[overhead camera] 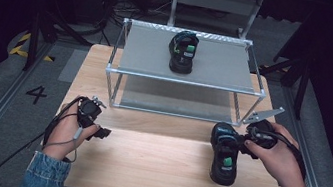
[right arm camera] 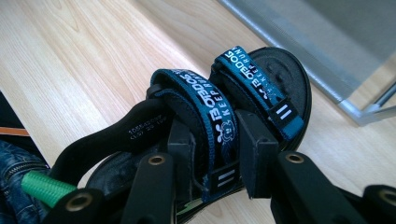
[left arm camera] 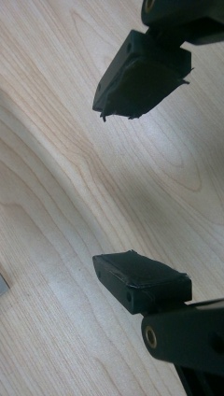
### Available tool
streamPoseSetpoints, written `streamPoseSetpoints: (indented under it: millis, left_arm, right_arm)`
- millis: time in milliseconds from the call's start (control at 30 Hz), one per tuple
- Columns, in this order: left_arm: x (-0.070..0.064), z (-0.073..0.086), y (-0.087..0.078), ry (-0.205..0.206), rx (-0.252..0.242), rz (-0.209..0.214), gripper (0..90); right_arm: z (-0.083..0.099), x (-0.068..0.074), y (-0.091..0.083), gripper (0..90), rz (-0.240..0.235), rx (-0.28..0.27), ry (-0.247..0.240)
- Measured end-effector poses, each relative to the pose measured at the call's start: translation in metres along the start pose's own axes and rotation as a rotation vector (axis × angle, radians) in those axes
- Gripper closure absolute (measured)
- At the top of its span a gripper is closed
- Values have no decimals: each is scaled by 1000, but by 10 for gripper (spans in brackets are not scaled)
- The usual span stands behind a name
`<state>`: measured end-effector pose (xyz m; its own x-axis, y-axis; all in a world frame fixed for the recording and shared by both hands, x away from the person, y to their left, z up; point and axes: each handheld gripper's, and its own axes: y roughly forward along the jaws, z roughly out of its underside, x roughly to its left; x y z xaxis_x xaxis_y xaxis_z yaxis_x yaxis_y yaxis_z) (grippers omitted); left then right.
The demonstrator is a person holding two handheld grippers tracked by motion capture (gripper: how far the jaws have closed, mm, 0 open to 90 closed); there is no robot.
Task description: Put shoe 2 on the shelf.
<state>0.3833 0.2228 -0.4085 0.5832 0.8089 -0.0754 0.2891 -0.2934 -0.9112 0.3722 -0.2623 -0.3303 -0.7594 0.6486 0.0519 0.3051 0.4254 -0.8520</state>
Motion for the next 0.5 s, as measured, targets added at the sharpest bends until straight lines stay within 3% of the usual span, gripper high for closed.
streamPoseSetpoints:
  millis: [233,500]
  left_arm:
    - [5,3,-3,3,5,7,223]
    - [9,6,0,3,24,19,213]
  right_arm:
    - [-17,-1,-15,694,12,3,3]
    - [-31,-4,-31,693,-15,-40,22]
